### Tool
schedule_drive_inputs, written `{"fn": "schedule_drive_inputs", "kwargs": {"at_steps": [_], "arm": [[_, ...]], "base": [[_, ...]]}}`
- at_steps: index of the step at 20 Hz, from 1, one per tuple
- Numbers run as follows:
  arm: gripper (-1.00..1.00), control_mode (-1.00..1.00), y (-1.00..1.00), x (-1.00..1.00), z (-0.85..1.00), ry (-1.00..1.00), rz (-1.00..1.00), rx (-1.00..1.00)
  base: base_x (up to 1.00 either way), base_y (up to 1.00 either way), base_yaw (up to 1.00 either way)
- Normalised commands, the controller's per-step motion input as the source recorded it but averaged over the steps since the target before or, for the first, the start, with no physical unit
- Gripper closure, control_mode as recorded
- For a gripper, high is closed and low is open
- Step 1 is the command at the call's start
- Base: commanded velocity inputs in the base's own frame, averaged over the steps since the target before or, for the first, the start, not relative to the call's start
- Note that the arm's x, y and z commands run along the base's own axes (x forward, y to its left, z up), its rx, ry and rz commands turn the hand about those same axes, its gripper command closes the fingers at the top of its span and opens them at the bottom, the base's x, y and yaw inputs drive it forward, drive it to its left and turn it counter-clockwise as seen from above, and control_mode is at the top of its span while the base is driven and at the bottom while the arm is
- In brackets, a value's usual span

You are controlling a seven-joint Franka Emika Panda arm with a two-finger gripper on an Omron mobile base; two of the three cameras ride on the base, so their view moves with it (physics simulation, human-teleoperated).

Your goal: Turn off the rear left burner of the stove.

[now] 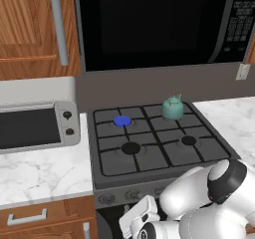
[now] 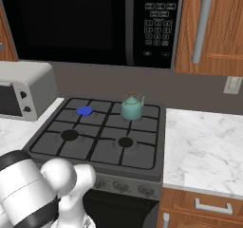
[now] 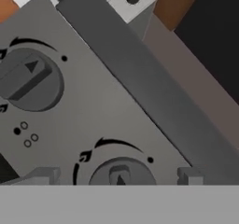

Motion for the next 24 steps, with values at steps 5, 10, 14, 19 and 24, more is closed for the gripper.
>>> {"fn": "schedule_drive_inputs", "kwargs": {"at_steps": [5, 10, 14, 19, 24], "arm": [[-1.0, -1.0, -0.28, 0.25, 0.0, 0.01, 0.01, 0.0], [-1.0, -1.0, -0.43, 0.22, 0.0, 0.0, 0.0, 0.0], [-1.0, -1.0, -0.38, 0.31, 0.0, 0.0, 0.0, 0.0], [-1.0, -1.0, -0.23, 0.31, 0.03, 0.0, 0.0, 0.0], [-1.0, -1.0, -0.13, 0.31, 0.15, 0.0, 0.0, 0.0]], "base": [[0.0, 0.0, 0.0], [0.0, 0.0, 0.0], [0.0, 0.0, 0.0], [0.0, 0.0, 0.0], [0.0, 0.0, 0.0]]}}
